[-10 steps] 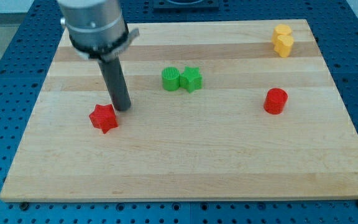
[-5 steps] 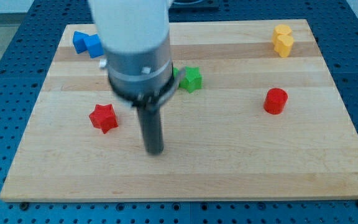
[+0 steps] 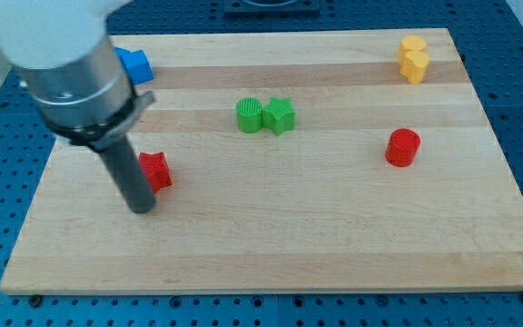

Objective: Move the red star towards center left

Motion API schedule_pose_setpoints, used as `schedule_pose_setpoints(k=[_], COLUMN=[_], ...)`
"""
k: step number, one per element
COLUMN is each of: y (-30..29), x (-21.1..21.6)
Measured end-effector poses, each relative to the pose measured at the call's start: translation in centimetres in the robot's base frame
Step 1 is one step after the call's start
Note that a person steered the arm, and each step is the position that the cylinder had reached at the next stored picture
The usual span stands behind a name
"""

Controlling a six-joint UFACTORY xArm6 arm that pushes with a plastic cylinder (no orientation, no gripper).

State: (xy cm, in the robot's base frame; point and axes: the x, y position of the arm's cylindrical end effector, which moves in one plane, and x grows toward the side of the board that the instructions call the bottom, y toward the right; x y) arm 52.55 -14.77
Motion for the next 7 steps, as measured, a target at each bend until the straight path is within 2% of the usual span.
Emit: schedule_pose_setpoints(k=[1, 3, 5, 6, 7], y=[1.0, -2.9, -3.9, 0.6, -0.2], x=[0.4, -9.4, -9.5, -10.4, -11.2])
